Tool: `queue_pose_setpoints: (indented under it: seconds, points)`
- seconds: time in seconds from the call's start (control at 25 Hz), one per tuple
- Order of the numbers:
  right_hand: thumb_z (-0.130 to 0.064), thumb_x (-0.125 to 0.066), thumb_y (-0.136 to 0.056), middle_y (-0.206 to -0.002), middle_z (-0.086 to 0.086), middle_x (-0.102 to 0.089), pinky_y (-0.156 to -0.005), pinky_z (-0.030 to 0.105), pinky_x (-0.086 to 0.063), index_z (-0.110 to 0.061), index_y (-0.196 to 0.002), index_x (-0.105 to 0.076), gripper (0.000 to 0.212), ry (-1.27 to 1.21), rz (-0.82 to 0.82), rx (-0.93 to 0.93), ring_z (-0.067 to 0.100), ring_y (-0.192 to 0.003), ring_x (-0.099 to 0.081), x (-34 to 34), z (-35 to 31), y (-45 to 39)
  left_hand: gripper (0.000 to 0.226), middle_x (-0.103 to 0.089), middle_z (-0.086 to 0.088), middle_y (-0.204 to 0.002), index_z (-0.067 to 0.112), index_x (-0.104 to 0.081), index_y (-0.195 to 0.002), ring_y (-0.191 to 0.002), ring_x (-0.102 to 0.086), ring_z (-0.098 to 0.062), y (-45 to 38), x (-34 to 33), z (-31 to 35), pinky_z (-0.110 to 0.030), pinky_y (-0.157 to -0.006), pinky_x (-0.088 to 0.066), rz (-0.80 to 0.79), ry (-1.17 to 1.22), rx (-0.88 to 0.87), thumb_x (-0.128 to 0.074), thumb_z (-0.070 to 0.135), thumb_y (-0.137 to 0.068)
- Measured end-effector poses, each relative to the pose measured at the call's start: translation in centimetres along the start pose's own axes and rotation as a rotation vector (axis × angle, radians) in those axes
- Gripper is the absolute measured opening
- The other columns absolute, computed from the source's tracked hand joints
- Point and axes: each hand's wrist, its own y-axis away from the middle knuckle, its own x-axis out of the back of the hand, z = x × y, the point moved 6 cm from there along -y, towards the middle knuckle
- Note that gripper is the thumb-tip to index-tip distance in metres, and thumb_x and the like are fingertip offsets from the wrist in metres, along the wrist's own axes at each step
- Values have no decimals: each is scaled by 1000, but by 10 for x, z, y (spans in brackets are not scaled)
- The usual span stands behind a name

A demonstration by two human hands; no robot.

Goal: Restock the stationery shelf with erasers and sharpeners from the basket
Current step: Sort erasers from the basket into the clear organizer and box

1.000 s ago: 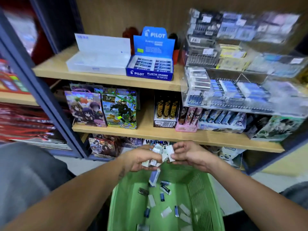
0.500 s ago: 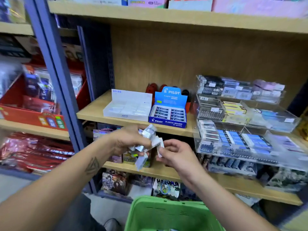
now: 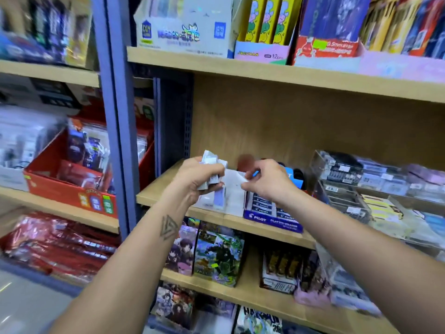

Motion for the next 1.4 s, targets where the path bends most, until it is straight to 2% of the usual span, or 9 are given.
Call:
queue_pose_setpoints:
  seconds: [0.2, 0.28, 0.36, 0.48, 0.6, 0.72, 0.88, 1.0, 1.4]
  points:
    - [-15, -75, -77, -83, -6, -67, -63, 20, -43, -23, -90, -72, 16, 300, -172, 44, 14, -81, -62, -16, 2, -35, 17, -61, -8, -79, 12, -64, -82, -76, -65, -26, -30, 29, -6, -22, -51, -55, 105, 121, 38, -68, -3, -75]
    - [-13, -75, -77, -81, -9, -64, -59, 18, -41, -22, -90, -71, 17, 337, -235, 72, 13, -81, -61, -26, 5, -40, 16, -62, -9, -85, 11, -66, -86, -80, -65, -26, -34, 42, -9, -20, -49, -53, 116, 174, 70, -68, -2, -76]
    - [-13, -77, -77, -85, -7, -66, -65, 18, -45, -21, -92, -71, 18, 308, -261, 102, 12, -84, -63, -34, 3, -46, 14, -60, -9, -87, 10, -66, -86, -76, -66, -23, -37, 59, -12, -19, -49, -53, 146, 241, 93, -68, -1, -77]
    - [-17, -78, -77, -88, -6, -68, -76, 20, -49, -20, -93, -74, 16, 229, -227, 128, 12, -89, -65, -48, -5, -52, 11, -56, -7, -81, 9, -62, -82, -59, -64, -16, -39, 79, -10, -18, -50, -54, 192, 345, 101, -66, -1, -81]
    - [-19, -78, -78, -93, -3, -70, -82, 24, -53, -21, -94, -75, 17, 204, -179, 177, 14, -91, -66, -70, -17, -54, 13, -57, -6, -78, 9, -62, -88, -67, -60, -16, -43, 91, -6, -18, -48, -53, 218, 393, 92, -64, -2, -82]
    - [-18, -75, -81, -100, -1, -71, -87, 30, -55, -20, -101, -75, 21, 192, -141, 191, 16, -95, -66, -85, -27, -57, 16, -62, -8, -80, 8, -62, -91, -62, -66, -17, -44, 98, -7, -19, -48, -54, 210, 383, 122, -66, -3, -80]
    - [-16, -70, -84, -105, 0, -72, -87, 32, -56, -20, -106, -75, 22, 219, -105, 232, 19, -98, -67, -97, -38, -62, 20, -64, -12, -85, 4, -63, -96, -75, -68, -23, -48, 102, -15, -20, -46, -52, 206, 386, 170, -68, -3, -78]
    - [-17, -68, -87, -98, 1, -73, -80, 32, -56, -19, -97, -77, 13, 230, -101, 264, 20, -90, -67, -109, -48, -62, 18, -64, -13, -88, 5, -63, -92, -83, -67, -26, -53, 102, -20, -20, -46, -52, 224, 333, 174, -69, -3, -76]
    - [-8, -61, -85, -90, 6, -69, -72, 35, -55, -16, -84, -73, 15, 336, 60, 265, 29, -86, -65, -127, -62, -64, 19, -62, -13, -88, 4, -63, -87, -72, -64, -24, -60, 95, -34, -21, -48, -52, 205, 282, 216, -70, -3, -71]
